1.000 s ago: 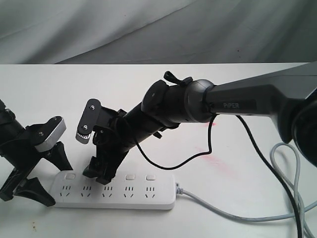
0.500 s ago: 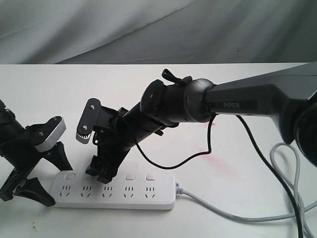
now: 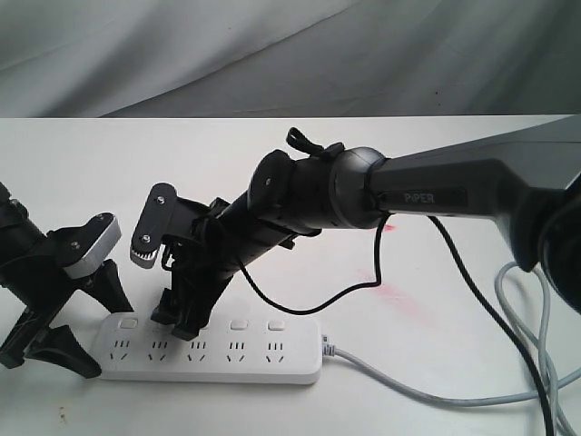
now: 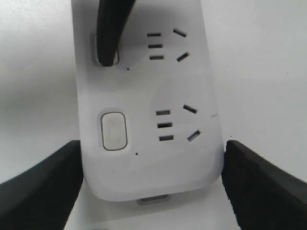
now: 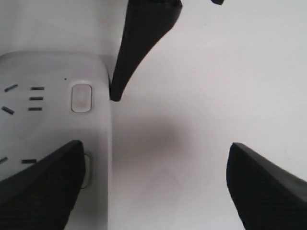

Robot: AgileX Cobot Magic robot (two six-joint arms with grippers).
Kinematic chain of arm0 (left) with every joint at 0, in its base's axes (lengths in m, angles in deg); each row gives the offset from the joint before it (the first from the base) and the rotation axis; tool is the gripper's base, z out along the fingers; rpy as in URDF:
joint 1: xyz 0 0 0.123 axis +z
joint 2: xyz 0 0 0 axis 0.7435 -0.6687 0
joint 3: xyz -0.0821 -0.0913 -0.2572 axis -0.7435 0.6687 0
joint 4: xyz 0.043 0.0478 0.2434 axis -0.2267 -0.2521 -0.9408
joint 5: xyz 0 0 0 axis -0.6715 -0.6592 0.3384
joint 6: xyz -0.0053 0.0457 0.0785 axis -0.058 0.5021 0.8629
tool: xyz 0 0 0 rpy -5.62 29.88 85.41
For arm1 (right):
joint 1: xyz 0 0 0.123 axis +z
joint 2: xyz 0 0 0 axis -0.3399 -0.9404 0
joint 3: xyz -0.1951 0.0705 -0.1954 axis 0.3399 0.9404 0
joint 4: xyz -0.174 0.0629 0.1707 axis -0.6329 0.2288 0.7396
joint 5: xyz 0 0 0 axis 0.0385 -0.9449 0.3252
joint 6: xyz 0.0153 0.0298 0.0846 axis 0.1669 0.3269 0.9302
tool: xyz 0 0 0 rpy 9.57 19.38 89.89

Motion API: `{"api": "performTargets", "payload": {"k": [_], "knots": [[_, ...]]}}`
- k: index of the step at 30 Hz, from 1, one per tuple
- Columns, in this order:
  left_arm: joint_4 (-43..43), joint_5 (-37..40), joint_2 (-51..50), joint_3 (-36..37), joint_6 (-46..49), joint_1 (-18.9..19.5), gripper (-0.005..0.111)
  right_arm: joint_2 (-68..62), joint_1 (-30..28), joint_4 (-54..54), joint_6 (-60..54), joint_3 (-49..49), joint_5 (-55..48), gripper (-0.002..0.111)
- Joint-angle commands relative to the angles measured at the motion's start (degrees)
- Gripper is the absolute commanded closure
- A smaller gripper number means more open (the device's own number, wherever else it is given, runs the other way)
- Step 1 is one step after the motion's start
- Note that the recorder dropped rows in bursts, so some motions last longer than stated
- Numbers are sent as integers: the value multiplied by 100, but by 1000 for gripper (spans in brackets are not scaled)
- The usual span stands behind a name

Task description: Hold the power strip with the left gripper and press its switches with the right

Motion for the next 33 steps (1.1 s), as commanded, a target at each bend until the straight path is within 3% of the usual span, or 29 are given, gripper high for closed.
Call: {"api": "performTargets", "payload": {"k": [1, 5, 17, 33], "knots": [[-17, 23, -6, 19, 33, -16, 65, -74, 22, -419, -50, 32, -25, 33], [-17, 23, -6, 19, 33, -16, 65, -74, 157, -987, 172, 32, 47, 33], [-17, 23, -6, 19, 33, -16, 65, -305, 233, -1053, 390, 32, 79, 33], [-17, 23, -6, 19, 33, -16, 65, 747, -25, -809, 528, 32, -353, 33]]}}
